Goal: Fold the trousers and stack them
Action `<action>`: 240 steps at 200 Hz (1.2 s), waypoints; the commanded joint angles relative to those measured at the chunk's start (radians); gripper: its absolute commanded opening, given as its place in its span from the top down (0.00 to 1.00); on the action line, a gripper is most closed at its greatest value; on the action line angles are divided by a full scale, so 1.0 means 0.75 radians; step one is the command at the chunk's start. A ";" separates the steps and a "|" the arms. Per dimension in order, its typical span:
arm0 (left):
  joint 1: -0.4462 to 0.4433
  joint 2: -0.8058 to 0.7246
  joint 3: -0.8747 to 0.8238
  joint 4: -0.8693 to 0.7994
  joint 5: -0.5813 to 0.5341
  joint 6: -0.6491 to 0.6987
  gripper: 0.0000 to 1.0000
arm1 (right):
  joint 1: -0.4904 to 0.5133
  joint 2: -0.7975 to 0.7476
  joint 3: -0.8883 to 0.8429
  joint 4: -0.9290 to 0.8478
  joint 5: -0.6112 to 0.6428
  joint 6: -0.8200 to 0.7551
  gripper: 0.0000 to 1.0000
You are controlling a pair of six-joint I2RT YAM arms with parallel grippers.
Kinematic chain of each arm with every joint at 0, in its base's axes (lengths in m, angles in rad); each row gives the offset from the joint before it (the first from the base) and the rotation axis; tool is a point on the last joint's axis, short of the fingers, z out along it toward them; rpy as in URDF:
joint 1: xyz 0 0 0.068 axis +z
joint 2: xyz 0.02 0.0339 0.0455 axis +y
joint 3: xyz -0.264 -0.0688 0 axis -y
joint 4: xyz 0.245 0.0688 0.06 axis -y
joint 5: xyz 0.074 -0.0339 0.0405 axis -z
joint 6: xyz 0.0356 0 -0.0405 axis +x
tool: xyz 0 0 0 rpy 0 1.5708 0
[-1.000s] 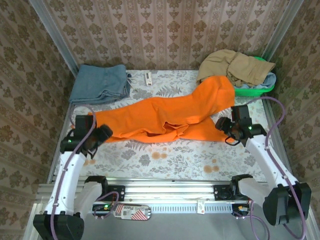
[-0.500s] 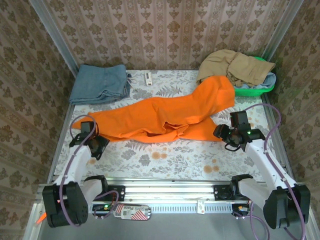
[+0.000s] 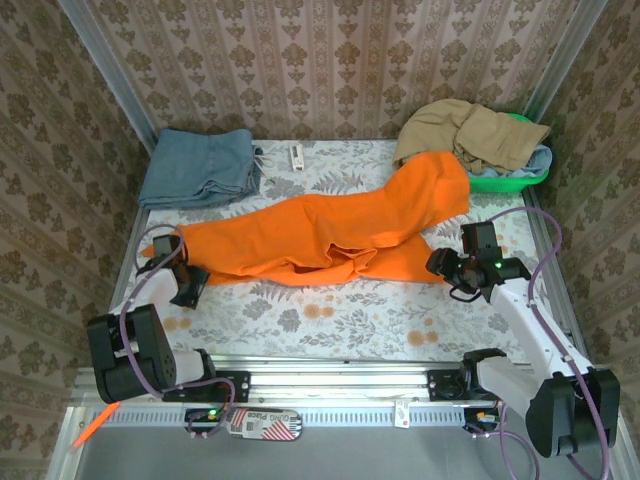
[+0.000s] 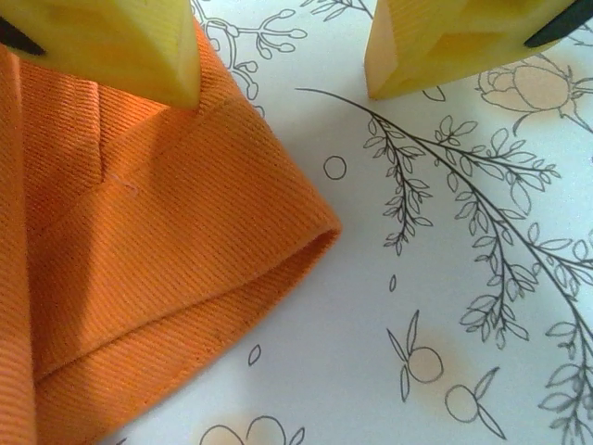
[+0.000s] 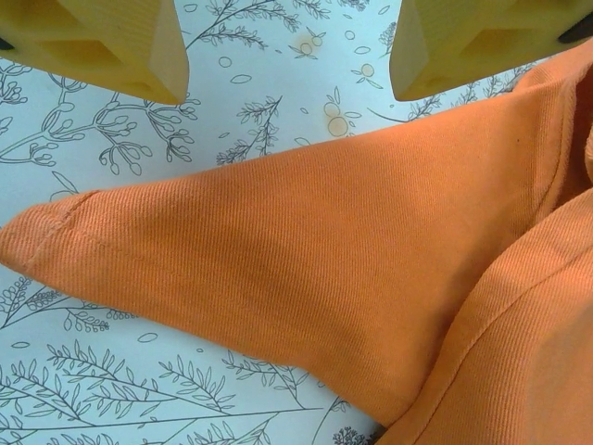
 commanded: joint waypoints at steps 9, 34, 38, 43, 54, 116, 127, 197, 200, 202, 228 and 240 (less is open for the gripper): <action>0.019 0.142 0.075 0.187 -0.004 0.073 0.53 | -0.007 -0.019 -0.020 0.033 -0.020 -0.010 0.39; 0.018 0.212 0.065 0.273 0.021 0.095 0.55 | -0.007 -0.016 -0.022 0.037 -0.016 -0.015 0.39; 0.017 0.217 0.063 0.282 0.020 0.098 0.56 | -0.007 -0.014 -0.022 0.035 -0.017 -0.018 0.39; 0.017 0.222 0.063 0.282 0.016 0.102 0.59 | -0.007 -0.014 -0.022 0.031 -0.014 -0.020 0.38; 0.020 0.228 0.062 0.289 0.015 0.113 0.67 | -0.009 -0.013 -0.019 0.025 -0.016 -0.022 0.38; 0.024 0.020 0.090 0.087 -0.124 0.177 1.00 | -0.016 -0.036 -0.022 0.015 -0.006 -0.028 0.38; 0.032 -0.068 0.077 0.031 -0.140 0.172 1.00 | -0.023 -0.032 -0.023 0.012 0.000 -0.026 0.38; 0.041 -0.332 0.186 -0.163 -0.043 0.195 1.00 | -0.238 0.087 -0.149 0.025 -0.167 0.029 0.11; 0.041 -0.333 0.189 -0.162 -0.040 0.197 1.00 | -0.238 0.101 -0.161 0.042 -0.188 0.030 0.11; 0.041 -0.333 0.192 -0.161 -0.039 0.199 1.00 | -0.240 0.112 -0.169 0.054 -0.202 0.031 0.11; 0.041 -0.317 0.211 -0.156 -0.005 0.204 1.00 | -0.238 0.265 -0.253 0.311 -0.437 0.042 0.28; 0.041 -0.312 0.215 -0.149 0.008 0.204 1.00 | -0.237 0.316 -0.261 0.391 -0.477 0.043 0.42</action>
